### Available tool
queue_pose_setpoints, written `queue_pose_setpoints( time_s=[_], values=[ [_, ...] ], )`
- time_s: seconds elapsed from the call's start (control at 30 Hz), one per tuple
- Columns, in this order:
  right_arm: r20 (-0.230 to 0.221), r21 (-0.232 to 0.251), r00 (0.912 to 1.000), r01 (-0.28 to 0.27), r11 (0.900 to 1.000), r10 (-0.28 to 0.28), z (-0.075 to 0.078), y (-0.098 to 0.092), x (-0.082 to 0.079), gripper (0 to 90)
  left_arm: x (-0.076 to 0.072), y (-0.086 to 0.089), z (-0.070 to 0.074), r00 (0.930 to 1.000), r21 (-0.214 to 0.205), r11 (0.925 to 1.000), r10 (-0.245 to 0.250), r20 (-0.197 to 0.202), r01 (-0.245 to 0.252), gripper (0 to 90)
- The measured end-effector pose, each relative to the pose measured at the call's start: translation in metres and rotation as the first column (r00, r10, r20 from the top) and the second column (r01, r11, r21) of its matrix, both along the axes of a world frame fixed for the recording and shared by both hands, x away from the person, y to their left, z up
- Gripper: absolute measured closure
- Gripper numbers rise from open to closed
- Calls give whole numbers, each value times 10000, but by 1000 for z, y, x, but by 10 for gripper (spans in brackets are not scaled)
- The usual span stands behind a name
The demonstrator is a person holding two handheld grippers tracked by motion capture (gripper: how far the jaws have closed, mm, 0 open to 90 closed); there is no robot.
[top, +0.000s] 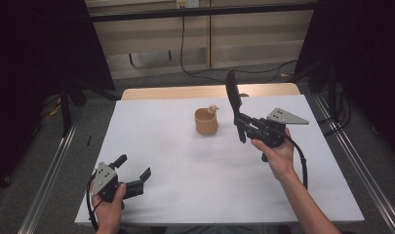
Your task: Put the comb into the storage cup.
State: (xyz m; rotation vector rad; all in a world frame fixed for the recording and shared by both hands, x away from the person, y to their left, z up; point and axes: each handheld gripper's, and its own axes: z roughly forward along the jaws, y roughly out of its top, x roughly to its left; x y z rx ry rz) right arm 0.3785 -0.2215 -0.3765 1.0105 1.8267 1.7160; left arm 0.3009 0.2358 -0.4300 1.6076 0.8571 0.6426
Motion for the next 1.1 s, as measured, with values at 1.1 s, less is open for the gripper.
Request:
queue_pose_setpoints(
  time_s=[1.1],
  values=[
    [360, 180, 9993, 104, 9998, -110, 11, 24, 44, 729, 0, -2, 0, 9999, -67, 9999, -111, -37, 111, 33]
  ],
)
